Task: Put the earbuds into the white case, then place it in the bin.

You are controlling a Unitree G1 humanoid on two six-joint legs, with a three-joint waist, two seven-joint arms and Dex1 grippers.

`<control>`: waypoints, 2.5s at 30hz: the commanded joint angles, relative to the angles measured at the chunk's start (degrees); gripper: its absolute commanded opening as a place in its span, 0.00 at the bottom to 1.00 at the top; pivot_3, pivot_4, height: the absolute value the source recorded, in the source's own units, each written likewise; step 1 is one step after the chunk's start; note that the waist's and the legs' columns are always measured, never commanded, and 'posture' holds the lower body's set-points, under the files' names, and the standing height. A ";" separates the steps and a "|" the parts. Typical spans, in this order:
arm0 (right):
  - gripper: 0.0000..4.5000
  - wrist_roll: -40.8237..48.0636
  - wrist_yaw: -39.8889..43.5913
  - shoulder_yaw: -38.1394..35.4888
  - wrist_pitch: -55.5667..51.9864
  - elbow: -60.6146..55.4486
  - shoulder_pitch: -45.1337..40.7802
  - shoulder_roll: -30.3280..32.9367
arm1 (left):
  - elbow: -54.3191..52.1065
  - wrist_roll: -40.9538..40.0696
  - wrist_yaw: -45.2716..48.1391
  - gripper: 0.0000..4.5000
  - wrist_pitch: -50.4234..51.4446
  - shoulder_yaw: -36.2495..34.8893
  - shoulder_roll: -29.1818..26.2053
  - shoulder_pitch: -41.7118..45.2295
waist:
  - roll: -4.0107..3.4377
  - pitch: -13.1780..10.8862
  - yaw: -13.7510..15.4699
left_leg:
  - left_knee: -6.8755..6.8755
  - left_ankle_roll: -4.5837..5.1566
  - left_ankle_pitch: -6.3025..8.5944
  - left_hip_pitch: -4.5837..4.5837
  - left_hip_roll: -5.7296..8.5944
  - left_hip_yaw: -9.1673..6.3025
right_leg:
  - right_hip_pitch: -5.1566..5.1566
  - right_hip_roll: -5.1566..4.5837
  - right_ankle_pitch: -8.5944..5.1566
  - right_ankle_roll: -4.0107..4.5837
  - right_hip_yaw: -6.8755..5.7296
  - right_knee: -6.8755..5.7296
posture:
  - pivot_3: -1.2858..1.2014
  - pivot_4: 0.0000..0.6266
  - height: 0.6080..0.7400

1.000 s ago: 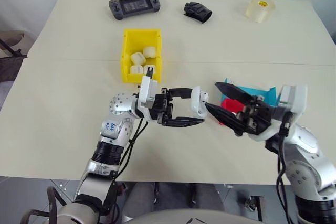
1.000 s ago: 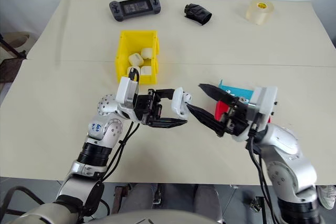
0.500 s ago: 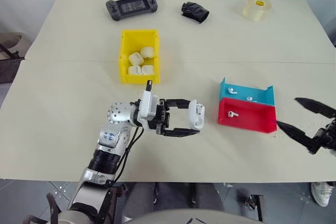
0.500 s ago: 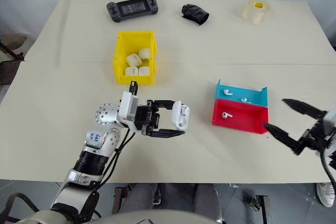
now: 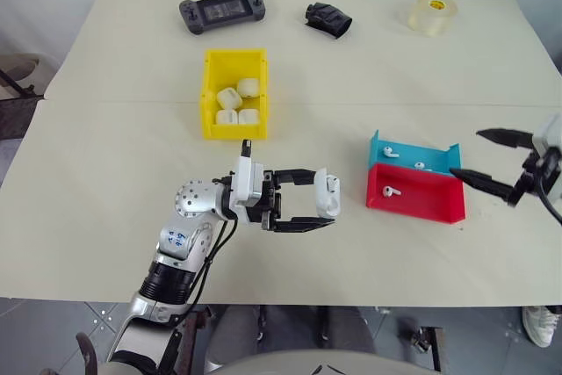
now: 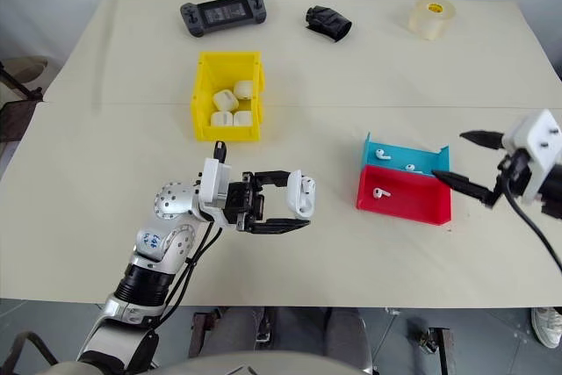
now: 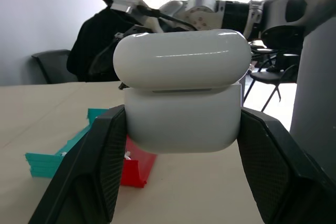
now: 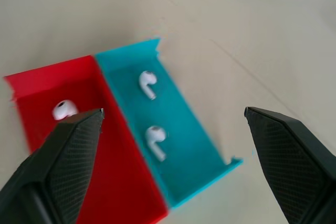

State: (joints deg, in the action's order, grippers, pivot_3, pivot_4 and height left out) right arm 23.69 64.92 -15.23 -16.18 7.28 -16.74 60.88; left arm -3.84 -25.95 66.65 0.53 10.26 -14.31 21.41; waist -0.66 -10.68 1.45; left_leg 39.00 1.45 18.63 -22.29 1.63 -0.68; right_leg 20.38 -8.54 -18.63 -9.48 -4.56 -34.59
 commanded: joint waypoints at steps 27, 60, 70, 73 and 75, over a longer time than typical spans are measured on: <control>1.00 -30.36 16.06 31.13 12.30 36.42 -36.72 -6.29 | -2.52 0.45 -3.30 0.62 -4.14 1.45 1.19 -1.65 | -0.12 -0.08 -0.14 | 0.00 -0.01 0.00 -0.24 0.14 -0.04 | 0.19 -0.02 0.02 -0.04 -0.06 0.06 | 0.52 0.24 1.00; 0.13 -32.92 17.27 30.39 16.67 40.56 -36.56 -9.81 | -2.37 0.18 -4.15 0.62 -3.92 0.61 0.42 -0.42 | -0.12 -0.08 -0.24 | 0.07 -0.03 -0.01 -0.16 0.13 -0.01 | 0.15 -0.01 0.02 -0.04 -0.04 -0.07 | 0.52 0.24 1.00; 0.13 -28.24 16.63 24.90 14.84 36.25 -36.09 -8.37 | -0.99 -0.03 -3.64 0.62 -4.31 0.19 0.22 0.82 | -0.13 -0.08 -0.22 | 0.09 -0.04 -0.02 -0.16 0.13 -0.02 | 0.15 -0.01 0.02 -0.04 -0.03 -0.09 | 0.52 0.24 1.00; 0.13 -23.37 17.87 20.50 11.45 31.10 -34.64 -7.12 | -0.12 -0.25 -3.14 0.62 -4.69 -0.08 0.36 1.44 | -0.16 -0.10 -0.20 | 0.08 -0.04 -0.02 -0.18 0.13 0.01 | 0.19 -0.02 0.02 -0.04 -0.02 -0.10 | 0.52 0.24 1.00; 0.13 -15.31 20.17 14.70 4.41 22.63 -30.93 -6.37 | 0.93 -0.62 -2.48 0.62 -4.84 -0.32 0.57 2.19 | -0.16 -0.10 -0.04 | 0.08 -0.04 -0.02 -0.18 0.11 -0.01 | 0.19 -0.01 0.02 -0.04 -0.03 -0.11 | 0.52 0.24 1.00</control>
State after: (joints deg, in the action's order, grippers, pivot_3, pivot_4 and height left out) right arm 1.36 82.81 4.90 -6.60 37.03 -49.26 52.64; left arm -3.28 -25.52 63.59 -3.19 10.67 -13.99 22.78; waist -0.82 -10.79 1.41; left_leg 39.07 1.41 18.61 -22.49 1.72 -0.75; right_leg 20.57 -8.56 -18.61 -9.52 -4.62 -34.69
